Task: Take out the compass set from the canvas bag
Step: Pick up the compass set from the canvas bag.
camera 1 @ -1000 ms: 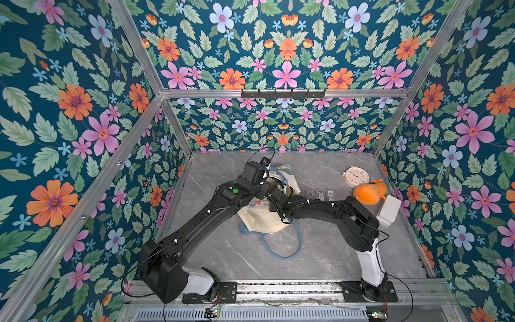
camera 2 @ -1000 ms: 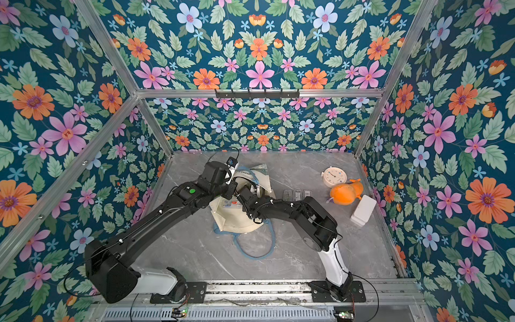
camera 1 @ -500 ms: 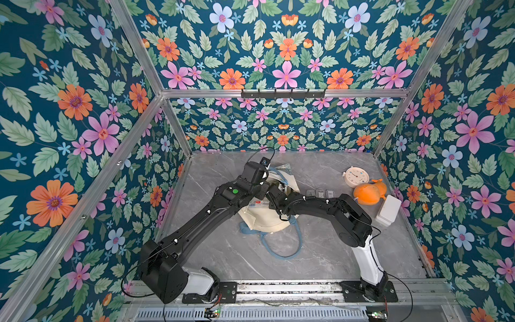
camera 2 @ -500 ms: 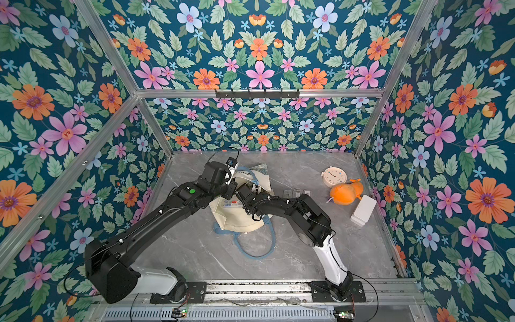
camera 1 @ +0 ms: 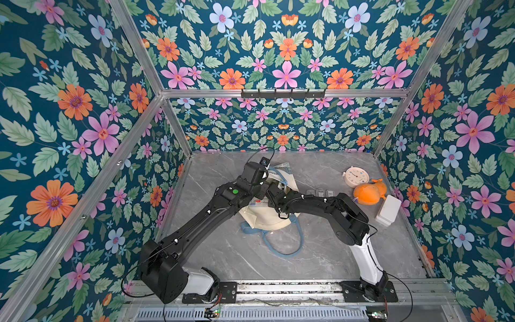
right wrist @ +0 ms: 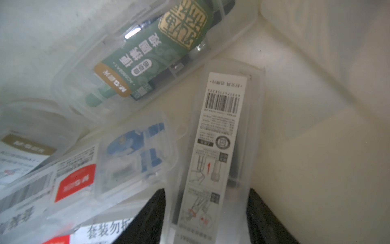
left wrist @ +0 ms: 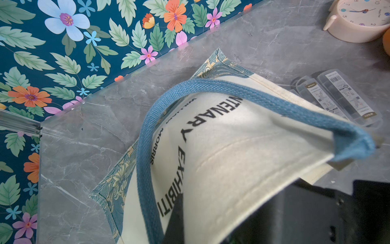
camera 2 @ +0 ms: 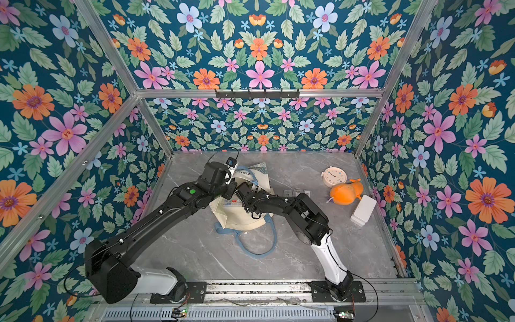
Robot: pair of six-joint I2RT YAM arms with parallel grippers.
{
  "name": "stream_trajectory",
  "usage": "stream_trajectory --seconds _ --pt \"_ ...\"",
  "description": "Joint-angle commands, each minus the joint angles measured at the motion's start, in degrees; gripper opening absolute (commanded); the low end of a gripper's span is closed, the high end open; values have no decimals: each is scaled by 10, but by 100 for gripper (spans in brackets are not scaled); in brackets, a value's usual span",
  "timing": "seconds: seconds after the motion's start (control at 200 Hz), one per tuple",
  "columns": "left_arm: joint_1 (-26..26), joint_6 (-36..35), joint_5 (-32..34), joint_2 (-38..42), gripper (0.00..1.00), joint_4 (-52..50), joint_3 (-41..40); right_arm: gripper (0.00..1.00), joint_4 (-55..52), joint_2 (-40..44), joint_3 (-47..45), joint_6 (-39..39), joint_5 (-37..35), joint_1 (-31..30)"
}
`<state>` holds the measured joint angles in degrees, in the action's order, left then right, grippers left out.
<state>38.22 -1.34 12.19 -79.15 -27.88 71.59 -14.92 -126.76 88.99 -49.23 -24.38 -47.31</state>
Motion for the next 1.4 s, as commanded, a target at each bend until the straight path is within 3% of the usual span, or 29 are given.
stream_trajectory --seconds 0.0,0.235,0.53,0.745,1.0,1.395 --pt "0 -1 0 3 0 17 -2 68 -74 -21 8 -14 44 1" --pt "0 0 5 5 0 17 -4 71 -92 -44 28 -5 57 5" --pt "0 -1 8 8 0 18 -5 52 -111 -49 41 29 74 7" --pt "0 0 7 9 0 20 -8 47 -130 -59 41 49 88 2" --pt "0 -1 11 7 0 20 -5 34 -122 8 12 106 101 -18" --pt "0 -2 14 7 0 18 -2 31 -143 87 -24 135 140 -45"
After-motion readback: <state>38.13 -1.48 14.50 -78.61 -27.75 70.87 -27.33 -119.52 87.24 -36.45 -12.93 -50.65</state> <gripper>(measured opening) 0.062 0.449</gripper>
